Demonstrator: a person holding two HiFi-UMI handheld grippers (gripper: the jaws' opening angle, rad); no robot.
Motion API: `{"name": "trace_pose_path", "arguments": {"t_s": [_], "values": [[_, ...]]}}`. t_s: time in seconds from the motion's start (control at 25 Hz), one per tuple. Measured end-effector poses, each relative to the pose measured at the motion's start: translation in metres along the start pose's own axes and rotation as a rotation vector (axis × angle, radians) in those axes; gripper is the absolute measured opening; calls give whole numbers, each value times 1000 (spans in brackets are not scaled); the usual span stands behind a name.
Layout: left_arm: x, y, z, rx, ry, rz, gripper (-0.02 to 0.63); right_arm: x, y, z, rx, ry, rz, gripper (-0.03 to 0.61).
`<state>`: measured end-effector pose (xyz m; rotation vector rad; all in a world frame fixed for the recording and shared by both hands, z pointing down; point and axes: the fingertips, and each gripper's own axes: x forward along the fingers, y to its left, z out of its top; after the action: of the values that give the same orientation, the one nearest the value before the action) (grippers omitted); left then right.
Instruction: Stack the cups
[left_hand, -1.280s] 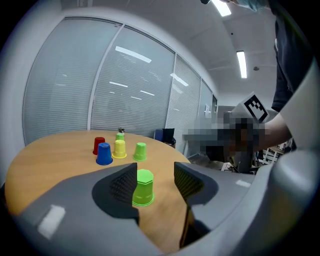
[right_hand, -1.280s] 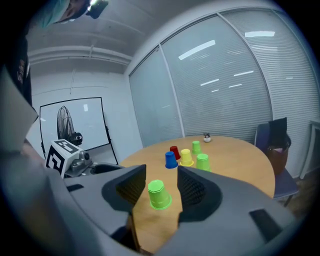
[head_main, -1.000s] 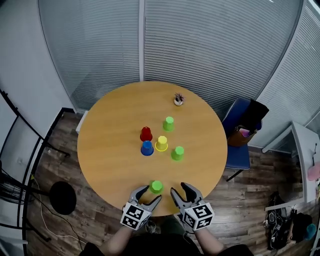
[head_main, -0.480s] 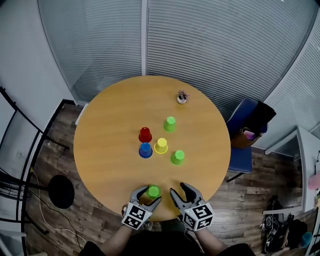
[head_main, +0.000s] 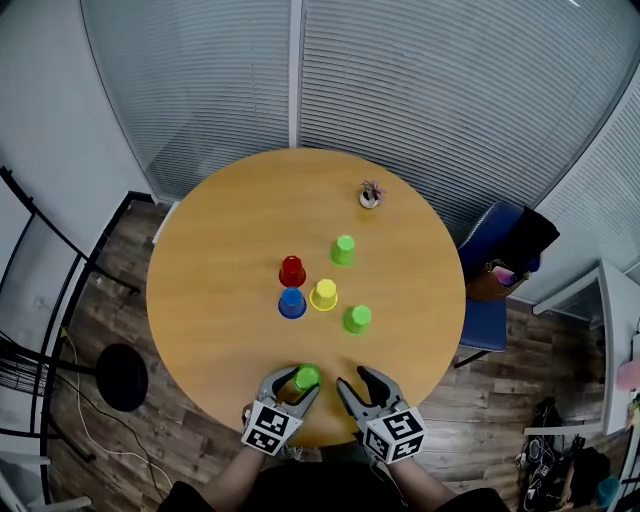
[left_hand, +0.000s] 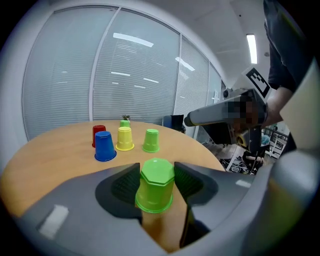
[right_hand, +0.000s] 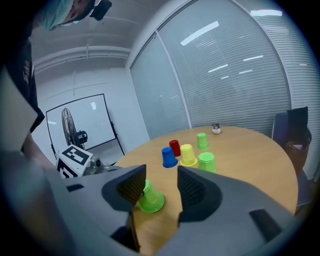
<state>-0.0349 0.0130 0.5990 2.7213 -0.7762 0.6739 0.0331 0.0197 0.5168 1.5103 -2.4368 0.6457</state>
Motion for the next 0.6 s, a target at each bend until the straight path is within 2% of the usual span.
{"name": "trace_pose_path", "arguments": {"t_s": [0.36,0.6], "values": [[20,47,25,15,-30,64,218,8,-1,-2,8,18,29,166],[37,67,30,-10,-36,88,218,16,-5,-4,14,34,41,166]]}}
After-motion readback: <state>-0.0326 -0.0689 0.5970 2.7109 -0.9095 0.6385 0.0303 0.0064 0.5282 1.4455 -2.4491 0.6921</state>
